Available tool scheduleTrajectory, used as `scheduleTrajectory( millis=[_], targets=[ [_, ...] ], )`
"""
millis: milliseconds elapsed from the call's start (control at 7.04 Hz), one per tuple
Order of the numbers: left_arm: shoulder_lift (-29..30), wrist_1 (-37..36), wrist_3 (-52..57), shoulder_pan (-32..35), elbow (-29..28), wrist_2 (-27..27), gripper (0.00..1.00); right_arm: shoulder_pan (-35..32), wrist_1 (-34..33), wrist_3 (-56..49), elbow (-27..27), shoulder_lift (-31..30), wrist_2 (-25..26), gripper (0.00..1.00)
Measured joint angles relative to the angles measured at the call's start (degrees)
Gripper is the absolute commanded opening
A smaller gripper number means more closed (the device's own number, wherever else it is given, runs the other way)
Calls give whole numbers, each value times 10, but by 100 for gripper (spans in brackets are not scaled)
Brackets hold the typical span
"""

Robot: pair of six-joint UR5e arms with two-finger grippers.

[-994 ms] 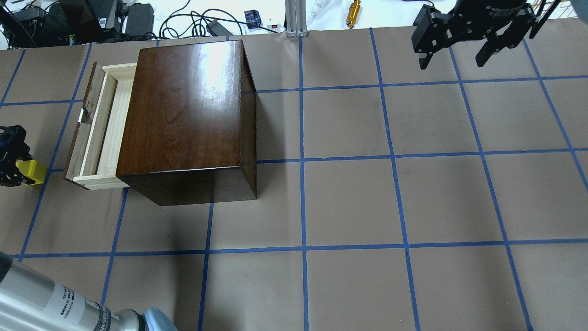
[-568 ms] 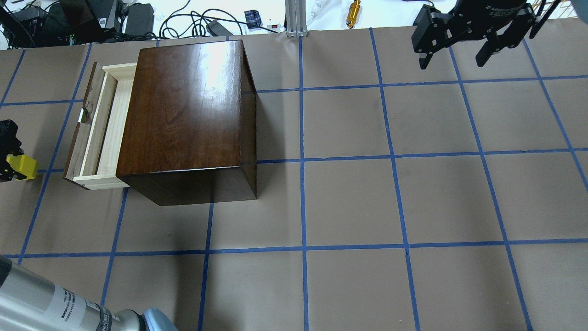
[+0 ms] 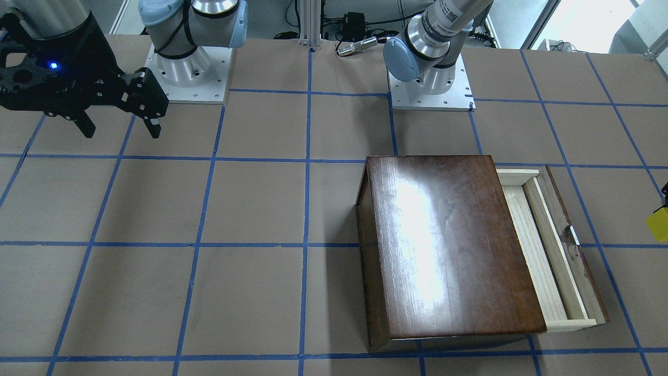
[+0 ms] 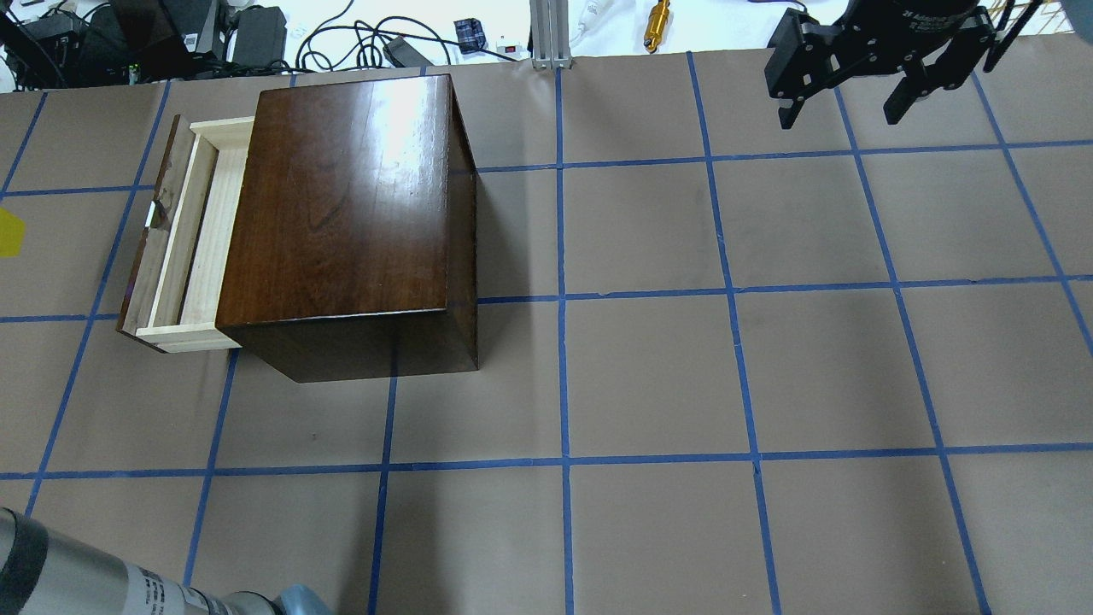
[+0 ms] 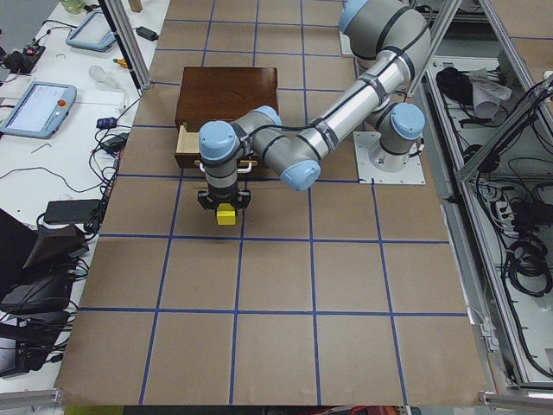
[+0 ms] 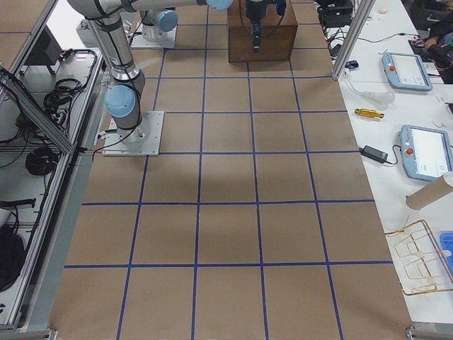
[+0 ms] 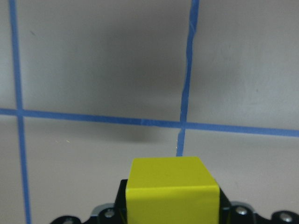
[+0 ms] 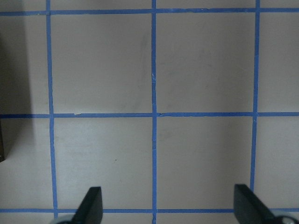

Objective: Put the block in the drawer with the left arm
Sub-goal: 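Lift the yellow cube and carry it over the open drawer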

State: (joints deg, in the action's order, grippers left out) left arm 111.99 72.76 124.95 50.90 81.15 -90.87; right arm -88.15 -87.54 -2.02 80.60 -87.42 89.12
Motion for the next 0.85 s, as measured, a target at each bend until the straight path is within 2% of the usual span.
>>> scheduleTrajectory(
  millis=[284, 852],
  targets=[
    [-24, 38, -52, 65, -16, -4, 0, 0, 0, 1, 0, 0, 0, 100],
    [-24, 46, -179, 176, -14, -2, 0, 0, 0, 1, 0, 0, 0, 100]
  ],
)
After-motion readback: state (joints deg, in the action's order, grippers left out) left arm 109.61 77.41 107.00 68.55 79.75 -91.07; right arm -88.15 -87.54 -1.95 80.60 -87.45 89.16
